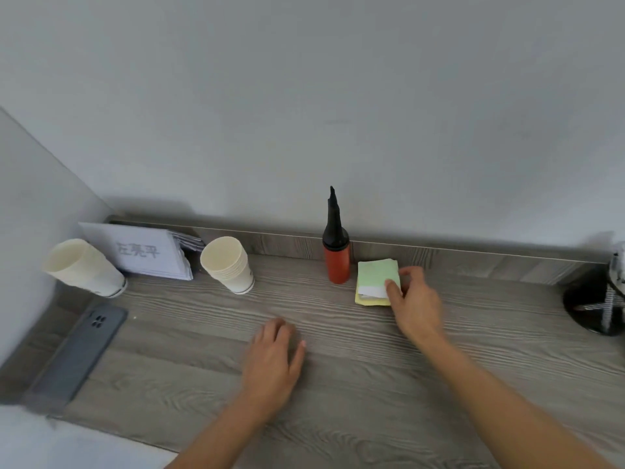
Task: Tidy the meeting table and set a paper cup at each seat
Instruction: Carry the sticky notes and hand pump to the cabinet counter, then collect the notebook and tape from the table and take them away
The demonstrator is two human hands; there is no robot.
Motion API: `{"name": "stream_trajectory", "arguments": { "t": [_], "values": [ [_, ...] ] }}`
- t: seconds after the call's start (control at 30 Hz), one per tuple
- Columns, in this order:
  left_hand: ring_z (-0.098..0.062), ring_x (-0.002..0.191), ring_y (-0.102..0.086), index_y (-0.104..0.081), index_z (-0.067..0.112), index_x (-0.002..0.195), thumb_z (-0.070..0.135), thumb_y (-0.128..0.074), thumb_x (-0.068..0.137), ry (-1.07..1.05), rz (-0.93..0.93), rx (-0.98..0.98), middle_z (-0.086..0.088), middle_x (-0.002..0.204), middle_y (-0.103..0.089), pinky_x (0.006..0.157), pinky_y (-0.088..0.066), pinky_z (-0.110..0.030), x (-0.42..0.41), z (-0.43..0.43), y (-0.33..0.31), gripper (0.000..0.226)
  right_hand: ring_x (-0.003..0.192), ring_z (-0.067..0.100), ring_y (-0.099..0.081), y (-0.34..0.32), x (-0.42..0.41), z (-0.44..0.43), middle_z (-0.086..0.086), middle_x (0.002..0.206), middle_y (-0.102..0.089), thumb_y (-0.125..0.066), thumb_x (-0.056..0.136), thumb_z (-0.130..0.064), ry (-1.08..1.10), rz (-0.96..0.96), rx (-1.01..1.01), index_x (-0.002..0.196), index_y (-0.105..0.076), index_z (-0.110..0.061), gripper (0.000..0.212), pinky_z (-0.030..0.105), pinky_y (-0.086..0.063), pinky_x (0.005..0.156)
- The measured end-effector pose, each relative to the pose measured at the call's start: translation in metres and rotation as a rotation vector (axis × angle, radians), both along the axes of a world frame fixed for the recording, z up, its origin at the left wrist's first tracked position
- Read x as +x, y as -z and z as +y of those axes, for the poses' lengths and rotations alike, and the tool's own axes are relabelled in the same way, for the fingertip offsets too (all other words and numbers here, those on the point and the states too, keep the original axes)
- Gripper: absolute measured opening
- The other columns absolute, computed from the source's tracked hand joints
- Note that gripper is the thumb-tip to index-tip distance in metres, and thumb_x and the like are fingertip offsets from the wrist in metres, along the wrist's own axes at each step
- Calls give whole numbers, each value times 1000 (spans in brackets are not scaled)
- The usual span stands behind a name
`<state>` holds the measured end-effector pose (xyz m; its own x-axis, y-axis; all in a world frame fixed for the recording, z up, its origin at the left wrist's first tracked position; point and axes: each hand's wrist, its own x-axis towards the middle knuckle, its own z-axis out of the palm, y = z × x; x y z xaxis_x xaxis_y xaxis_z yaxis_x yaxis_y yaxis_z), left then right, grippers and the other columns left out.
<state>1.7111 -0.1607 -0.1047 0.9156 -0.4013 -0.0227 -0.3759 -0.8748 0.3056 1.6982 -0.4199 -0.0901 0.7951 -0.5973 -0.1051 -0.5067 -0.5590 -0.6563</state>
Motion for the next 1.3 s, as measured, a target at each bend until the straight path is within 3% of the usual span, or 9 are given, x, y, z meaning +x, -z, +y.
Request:
{"name": "stream_trajectory", "arguments": {
  "t": [0.13,0.3,0.5,0.7,0.8,0.87,1.07,1.2,1.3],
  "values": [
    [-31,115,-58,-66,15,113,46,-43,88,44,-24,121,-12,127,-62,98,-39,-39,-12,14,11,46,92,39,-63,2,11,1,14,115,-59,-52,93,-42,-56,75,-215,114,-53,-14,36,38,-46,68],
    [-32,122,-54,-65,13,117,44,-43,88,57,-30,111,-14,132,-59,101,-30,-38,-17,15,14,48,91,35,-65,3,20,-1,13,100,-69,-54,91,-46,-8,108,-185,106,-54,-15,35,35,-42,67],
    [-33,123,-52,-64,15,116,42,-43,86,110,-1,88,-14,132,-58,102,-30,-40,-12,22,16,46,102,28,-63,-9,-19,12,3,113,-66,-53,91,-49,20,84,-84,120,-54,-17,44,38,-51,81],
    [-32,126,-48,-63,20,118,46,-40,86,379,45,120,-10,135,-55,102,-41,-46,6,37,-3,47,86,16,-65,-21,-142,52,-4,90,-67,-67,88,-27,85,99,374,107,-62,-18,21,35,-54,79],
    [-23,120,-50,-59,20,122,41,-50,92,571,231,81,-3,127,-57,101,-40,-36,14,27,-24,37,83,6,-65,-30,-204,80,-7,94,-68,-65,90,-25,180,120,459,102,-65,-21,13,17,-48,67],
    [-17,109,-57,-57,20,123,39,-54,93,644,419,16,1,117,-61,95,-45,-32,11,16,-41,36,79,4,-66,-30,-242,99,-7,90,-70,-64,90,-25,300,89,482,97,-67,-21,8,12,-47,61],
    [-5,100,-57,-54,32,119,43,-55,92,831,738,-30,10,108,-59,87,-48,-26,-40,-22,-71,29,82,15,-70,-27,-341,148,-2,86,-74,-63,91,-30,639,26,535,92,-70,-26,8,30,-53,67],
    [-8,104,-60,-59,28,113,34,-56,93,882,918,-69,7,111,-63,90,-47,-24,-103,-53,-84,21,86,21,-71,-33,-404,177,3,87,-75,-65,89,-28,826,-88,587,92,-71,-22,9,32,-52,69],
    [-16,99,-66,-63,24,105,25,-55,95,835,1013,-118,0,102,-71,86,-50,-31,-168,-73,-92,13,87,25,-70,-41,-462,193,7,87,-75,-67,88,-26,941,-168,594,87,-73,-19,10,31,-50,69]
  ]
}}
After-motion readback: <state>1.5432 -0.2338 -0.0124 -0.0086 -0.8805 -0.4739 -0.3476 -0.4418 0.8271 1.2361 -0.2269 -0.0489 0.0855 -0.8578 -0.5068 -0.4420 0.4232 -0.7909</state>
